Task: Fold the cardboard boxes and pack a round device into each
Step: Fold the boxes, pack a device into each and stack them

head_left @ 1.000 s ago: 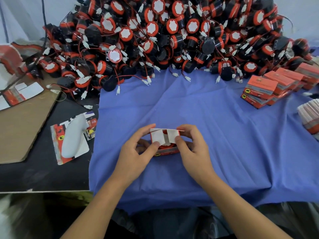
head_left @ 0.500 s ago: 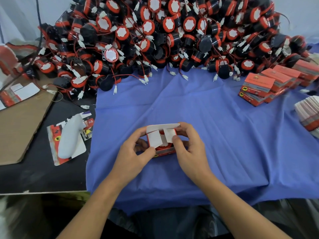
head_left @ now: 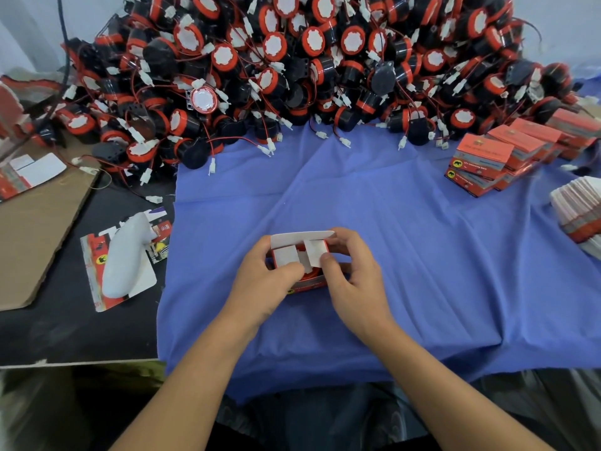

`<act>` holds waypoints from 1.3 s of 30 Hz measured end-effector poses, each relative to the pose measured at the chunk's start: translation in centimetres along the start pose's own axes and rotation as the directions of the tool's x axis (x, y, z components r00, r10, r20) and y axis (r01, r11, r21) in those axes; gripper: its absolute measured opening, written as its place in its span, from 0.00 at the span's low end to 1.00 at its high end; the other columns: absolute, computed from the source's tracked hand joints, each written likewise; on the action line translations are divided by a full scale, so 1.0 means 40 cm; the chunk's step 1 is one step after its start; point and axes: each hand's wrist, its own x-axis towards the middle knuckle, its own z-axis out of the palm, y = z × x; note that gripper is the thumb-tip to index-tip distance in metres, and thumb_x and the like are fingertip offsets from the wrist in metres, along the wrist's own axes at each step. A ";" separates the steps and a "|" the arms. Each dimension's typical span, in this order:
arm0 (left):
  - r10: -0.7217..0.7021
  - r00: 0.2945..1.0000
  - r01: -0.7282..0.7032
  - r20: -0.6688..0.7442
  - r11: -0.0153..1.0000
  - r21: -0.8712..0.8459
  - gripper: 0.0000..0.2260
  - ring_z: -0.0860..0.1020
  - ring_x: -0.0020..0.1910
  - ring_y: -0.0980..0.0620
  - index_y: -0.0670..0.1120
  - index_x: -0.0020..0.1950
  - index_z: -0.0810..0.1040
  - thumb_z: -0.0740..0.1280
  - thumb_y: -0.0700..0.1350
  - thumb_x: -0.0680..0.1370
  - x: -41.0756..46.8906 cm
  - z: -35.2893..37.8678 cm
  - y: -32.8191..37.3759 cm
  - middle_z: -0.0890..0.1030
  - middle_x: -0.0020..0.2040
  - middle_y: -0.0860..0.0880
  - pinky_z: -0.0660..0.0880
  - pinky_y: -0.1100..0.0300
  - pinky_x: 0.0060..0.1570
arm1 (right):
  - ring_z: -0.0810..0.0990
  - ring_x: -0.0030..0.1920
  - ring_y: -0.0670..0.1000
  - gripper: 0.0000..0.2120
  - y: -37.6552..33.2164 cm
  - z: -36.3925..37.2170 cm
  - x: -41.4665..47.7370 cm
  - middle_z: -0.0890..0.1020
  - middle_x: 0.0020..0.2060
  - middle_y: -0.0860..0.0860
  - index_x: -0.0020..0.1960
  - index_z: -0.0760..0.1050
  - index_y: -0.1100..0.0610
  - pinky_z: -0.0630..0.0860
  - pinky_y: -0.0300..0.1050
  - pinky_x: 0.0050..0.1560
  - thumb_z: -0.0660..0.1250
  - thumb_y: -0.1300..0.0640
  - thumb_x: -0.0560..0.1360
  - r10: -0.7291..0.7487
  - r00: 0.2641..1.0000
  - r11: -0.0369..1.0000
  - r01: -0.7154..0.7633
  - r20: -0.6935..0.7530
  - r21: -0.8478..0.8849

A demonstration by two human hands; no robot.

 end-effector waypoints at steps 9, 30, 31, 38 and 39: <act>0.192 0.981 -0.191 0.019 0.980 -0.055 0.24 0.75 0.41 0.50 0.59 0.62 0.81 0.66 0.38 0.70 -0.032 -0.022 -0.012 0.79 0.49 0.37 0.78 0.60 0.45 | 0.81 0.57 0.46 0.10 0.000 -0.003 0.000 0.81 0.53 0.43 0.55 0.76 0.42 0.80 0.43 0.47 0.62 0.56 0.79 -0.010 1.000 1.000 0.010 -0.027 -0.001; 0.485 0.874 -0.460 -0.030 0.847 0.267 0.17 0.80 0.59 0.64 0.63 0.64 0.80 0.69 0.47 0.78 -0.055 -0.043 -0.077 0.74 0.73 0.57 0.79 0.61 0.59 | 0.70 0.73 0.43 0.21 0.011 -0.013 -0.006 0.73 0.70 0.42 0.65 0.78 0.45 0.72 0.32 0.63 0.64 0.62 0.75 -0.139 0.982 0.987 0.148 0.129 -0.064; 0.479 0.877 -0.452 -0.034 0.848 0.278 0.17 0.79 0.61 0.63 0.66 0.64 0.79 0.68 0.48 0.79 -0.055 -0.043 -0.078 0.73 0.73 0.59 0.78 0.60 0.61 | 0.70 0.74 0.44 0.21 0.012 -0.014 -0.006 0.74 0.70 0.42 0.64 0.79 0.44 0.73 0.34 0.63 0.65 0.62 0.76 -0.146 0.980 0.987 0.154 0.136 -0.054; 0.507 0.859 -0.460 -0.072 0.825 0.328 0.12 0.75 0.69 0.55 0.64 0.65 0.79 0.64 0.50 0.84 -0.051 -0.040 -0.075 0.74 0.70 0.65 0.76 0.48 0.66 | 0.73 0.72 0.47 0.16 0.015 -0.007 -0.004 0.76 0.66 0.45 0.63 0.79 0.43 0.76 0.44 0.64 0.67 0.61 0.81 -0.220 0.970 0.971 0.228 0.099 -0.074; 0.506 0.859 -0.458 -0.079 0.828 0.325 0.12 0.77 0.67 0.57 0.63 0.63 0.80 0.66 0.49 0.84 -0.053 -0.039 -0.074 0.75 0.70 0.61 0.77 0.51 0.64 | 0.74 0.71 0.47 0.16 0.014 -0.007 -0.005 0.76 0.66 0.45 0.62 0.80 0.43 0.77 0.45 0.63 0.67 0.61 0.80 -0.212 0.972 0.974 0.219 0.100 -0.064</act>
